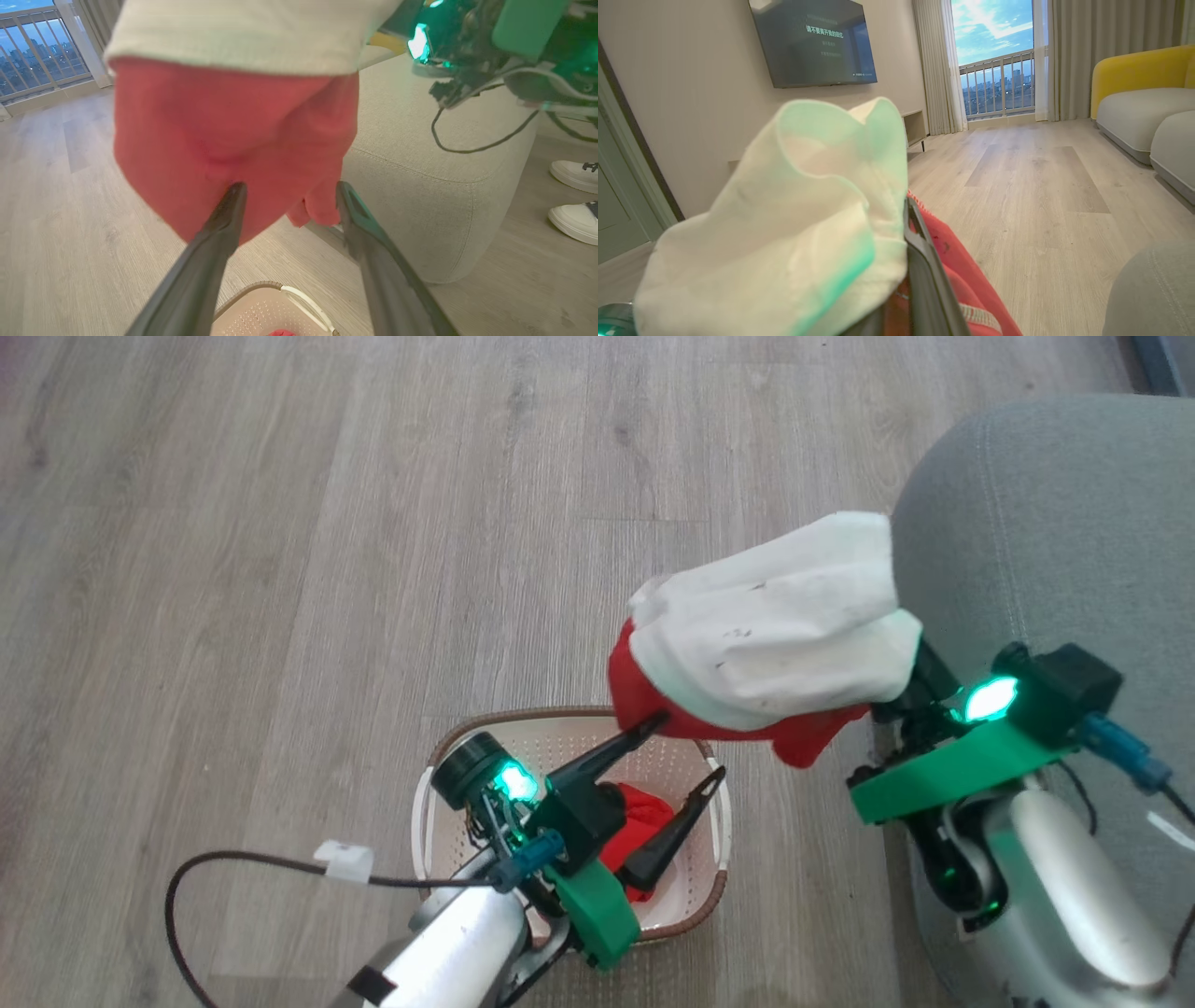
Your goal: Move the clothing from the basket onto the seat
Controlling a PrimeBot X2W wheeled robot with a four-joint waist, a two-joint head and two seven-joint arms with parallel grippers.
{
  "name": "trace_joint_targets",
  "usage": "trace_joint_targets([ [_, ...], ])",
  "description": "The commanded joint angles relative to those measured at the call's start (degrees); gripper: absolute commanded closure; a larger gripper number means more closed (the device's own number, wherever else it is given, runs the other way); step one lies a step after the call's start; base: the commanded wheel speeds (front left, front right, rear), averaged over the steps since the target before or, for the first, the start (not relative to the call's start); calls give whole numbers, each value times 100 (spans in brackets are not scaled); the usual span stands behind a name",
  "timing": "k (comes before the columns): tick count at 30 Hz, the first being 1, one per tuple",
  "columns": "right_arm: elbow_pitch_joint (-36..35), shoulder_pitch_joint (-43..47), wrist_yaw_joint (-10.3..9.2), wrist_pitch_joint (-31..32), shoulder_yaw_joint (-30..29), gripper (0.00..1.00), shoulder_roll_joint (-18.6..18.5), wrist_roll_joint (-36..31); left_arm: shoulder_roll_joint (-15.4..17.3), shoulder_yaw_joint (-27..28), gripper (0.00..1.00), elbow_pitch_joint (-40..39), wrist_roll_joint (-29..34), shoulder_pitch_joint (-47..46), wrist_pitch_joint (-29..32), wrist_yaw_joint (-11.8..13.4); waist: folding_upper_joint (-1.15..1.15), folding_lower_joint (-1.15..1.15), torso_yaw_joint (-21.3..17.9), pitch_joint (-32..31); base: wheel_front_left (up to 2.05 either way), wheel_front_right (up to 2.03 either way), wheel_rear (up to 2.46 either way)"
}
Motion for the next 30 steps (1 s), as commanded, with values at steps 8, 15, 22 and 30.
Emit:
trace_joint_targets([
  [8, -375, -95, -1, -37, -371, 100, -74, 68, -34, 389, 0, -96, 229, 166, -29, 1, 0, 0, -60, -69, 0, 0, 0],
  [15, -425, 55, -1, -37, -719, 100, -171, -19, -41, 571, 0, -139, 276, 445, -29, 1, 0, 0, -98, -162, 0, 0, 0],
  [22, -363, 398, -1, -37, -1178, 100, -127, -118, -67, 826, 0, -299, 105, 785, -29, -1, 0, 0, -146, -289, 0, 0, 0],
  [30, -86, 780, -1, -37, -1537, 100, -11, -219, -86, 1017, 0, -533, 69, 1082, -29, -3, 0, 0, -195, -364, 0, 0, 0],
])
